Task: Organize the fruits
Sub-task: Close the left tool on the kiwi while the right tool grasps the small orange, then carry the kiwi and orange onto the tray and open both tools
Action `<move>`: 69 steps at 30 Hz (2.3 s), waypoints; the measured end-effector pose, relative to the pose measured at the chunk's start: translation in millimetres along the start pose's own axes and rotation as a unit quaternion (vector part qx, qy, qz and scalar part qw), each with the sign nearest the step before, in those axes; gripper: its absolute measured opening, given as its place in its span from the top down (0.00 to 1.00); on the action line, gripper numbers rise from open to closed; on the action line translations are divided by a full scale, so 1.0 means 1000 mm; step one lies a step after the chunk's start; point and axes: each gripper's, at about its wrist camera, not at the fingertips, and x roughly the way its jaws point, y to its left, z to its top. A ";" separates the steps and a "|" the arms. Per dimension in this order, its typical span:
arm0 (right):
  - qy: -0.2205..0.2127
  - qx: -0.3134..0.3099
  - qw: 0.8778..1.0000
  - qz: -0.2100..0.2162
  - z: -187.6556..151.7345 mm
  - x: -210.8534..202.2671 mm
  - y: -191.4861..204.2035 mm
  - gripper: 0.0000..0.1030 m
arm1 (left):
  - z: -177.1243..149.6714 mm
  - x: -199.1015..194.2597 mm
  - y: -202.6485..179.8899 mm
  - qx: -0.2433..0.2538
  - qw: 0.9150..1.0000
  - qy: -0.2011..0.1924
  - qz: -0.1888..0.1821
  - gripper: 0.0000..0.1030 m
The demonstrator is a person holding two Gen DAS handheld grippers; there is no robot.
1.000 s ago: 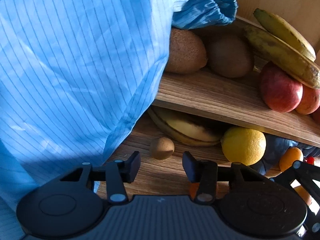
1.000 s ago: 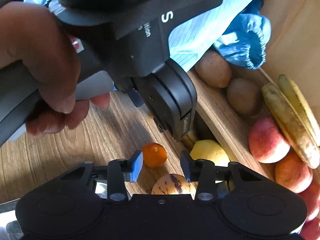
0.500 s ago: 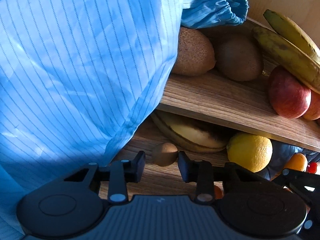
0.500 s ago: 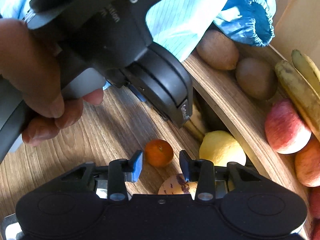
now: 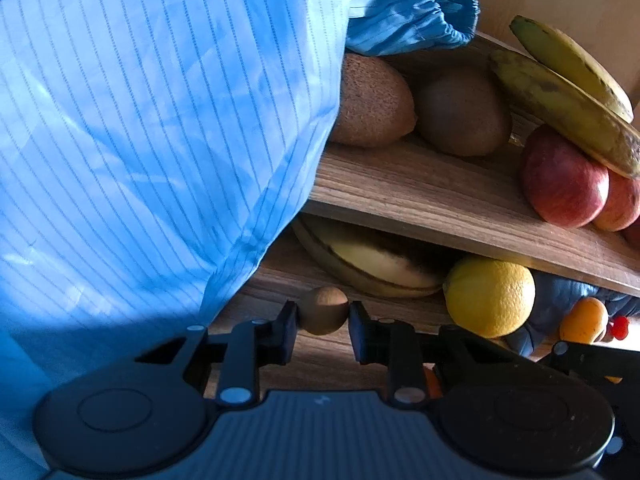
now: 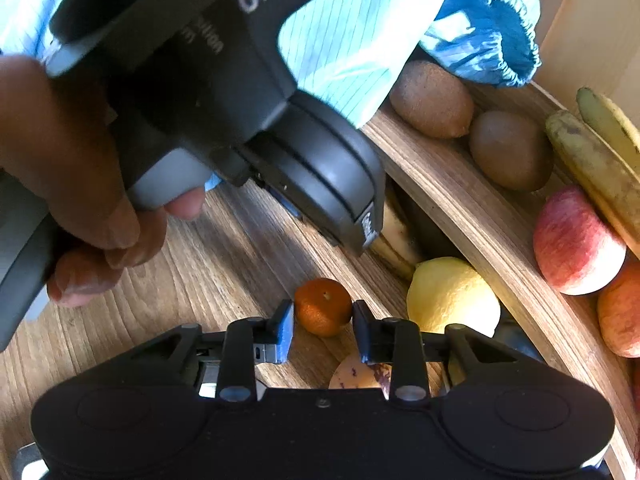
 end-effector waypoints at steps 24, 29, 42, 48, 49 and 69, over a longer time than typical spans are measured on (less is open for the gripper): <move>-0.050 0.022 0.998 -0.029 -0.055 -0.087 0.010 0.68 | -0.046 -0.051 -0.012 0.027 0.999 -0.027 -0.031 0.71; -0.034 0.035 0.999 -0.023 -0.069 -0.097 0.023 0.68 | -0.065 -0.066 -0.021 0.044 0.998 -0.017 -0.042 0.71; 0.009 0.067 0.997 0.030 -0.104 -0.109 0.049 0.68 | -0.105 -0.090 -0.026 0.113 0.990 0.017 -0.085 0.71; 0.031 0.090 0.994 0.053 -0.115 -0.109 0.057 0.68 | -0.126 -0.096 -0.029 0.138 0.982 0.044 -0.123 0.71; 0.034 0.091 0.994 0.056 -0.116 -0.109 0.059 0.68 | -0.130 -0.097 -0.030 0.143 0.981 0.049 -0.124 0.71; 0.063 0.147 0.984 0.083 -0.144 -0.126 0.061 0.68 | -0.157 -0.102 -0.040 0.209 0.965 0.090 -0.128 0.71</move>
